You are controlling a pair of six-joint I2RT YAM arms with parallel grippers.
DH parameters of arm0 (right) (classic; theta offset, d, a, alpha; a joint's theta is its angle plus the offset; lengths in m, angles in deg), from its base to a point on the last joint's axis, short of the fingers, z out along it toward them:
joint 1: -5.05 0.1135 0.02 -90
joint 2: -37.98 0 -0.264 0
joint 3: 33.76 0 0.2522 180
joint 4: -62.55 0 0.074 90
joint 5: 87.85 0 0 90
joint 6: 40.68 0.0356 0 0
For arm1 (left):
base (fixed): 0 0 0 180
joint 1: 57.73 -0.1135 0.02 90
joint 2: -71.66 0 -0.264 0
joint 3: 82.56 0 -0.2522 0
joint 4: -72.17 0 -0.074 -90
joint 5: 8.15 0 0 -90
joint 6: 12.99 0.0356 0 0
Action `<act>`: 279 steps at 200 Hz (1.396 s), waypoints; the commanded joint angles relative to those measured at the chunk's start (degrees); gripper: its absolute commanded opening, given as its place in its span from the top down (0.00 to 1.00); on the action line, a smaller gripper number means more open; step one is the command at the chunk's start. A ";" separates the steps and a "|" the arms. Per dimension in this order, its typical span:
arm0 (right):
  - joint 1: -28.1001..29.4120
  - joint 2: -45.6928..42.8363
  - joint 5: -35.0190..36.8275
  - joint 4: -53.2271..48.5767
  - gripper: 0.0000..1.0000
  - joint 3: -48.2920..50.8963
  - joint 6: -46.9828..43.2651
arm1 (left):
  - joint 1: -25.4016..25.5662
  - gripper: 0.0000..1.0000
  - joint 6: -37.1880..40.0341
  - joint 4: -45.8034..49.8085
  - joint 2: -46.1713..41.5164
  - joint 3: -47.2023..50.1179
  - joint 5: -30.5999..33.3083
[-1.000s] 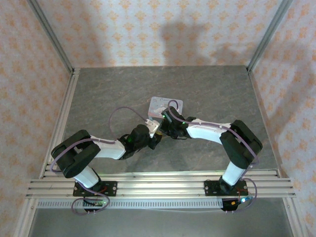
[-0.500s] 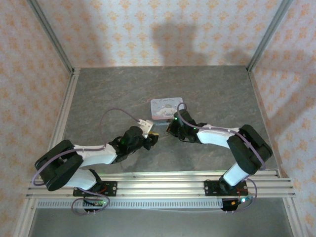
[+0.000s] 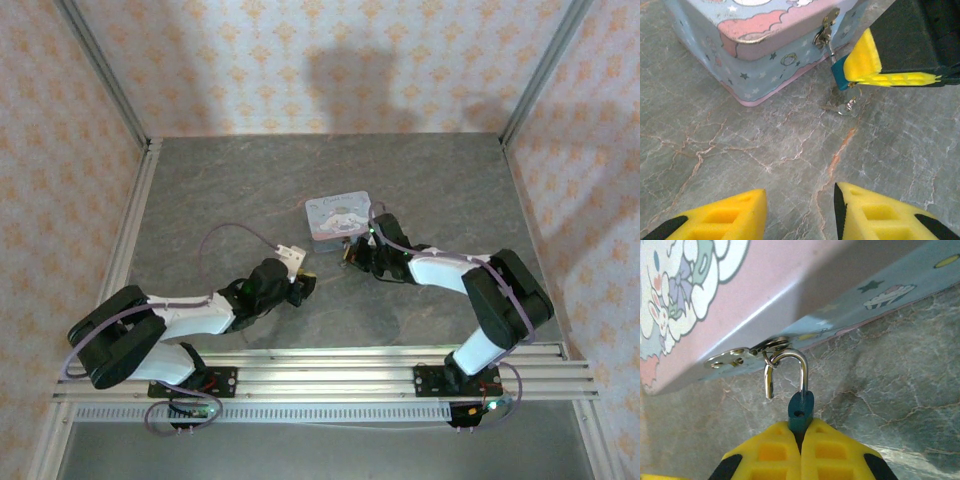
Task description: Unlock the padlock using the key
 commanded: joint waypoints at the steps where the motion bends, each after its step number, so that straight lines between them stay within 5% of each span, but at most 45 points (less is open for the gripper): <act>1: -0.17 -1.58 -0.96 6.61 1.00 2.21 5.46 | -0.68 0.60 -1.12 0.57 1.17 -1.25 0.85; 67: 0.22 -3.82 6.09 6.01 1.00 1.29 18.54 | -0.68 0.61 -1.53 -1.72 2.71 -1.01 0.37; 139: 1.87 -7.40 13.98 -8.82 1.00 -7.50 16.98 | -0.76 0.61 -1.73 -3.53 3.48 -0.22 -0.26; 279: 2.00 0.06 15.50 -3.93 1.00 -6.15 17.85 | -0.76 0.62 -1.10 -2.23 -0.73 1.80 0.40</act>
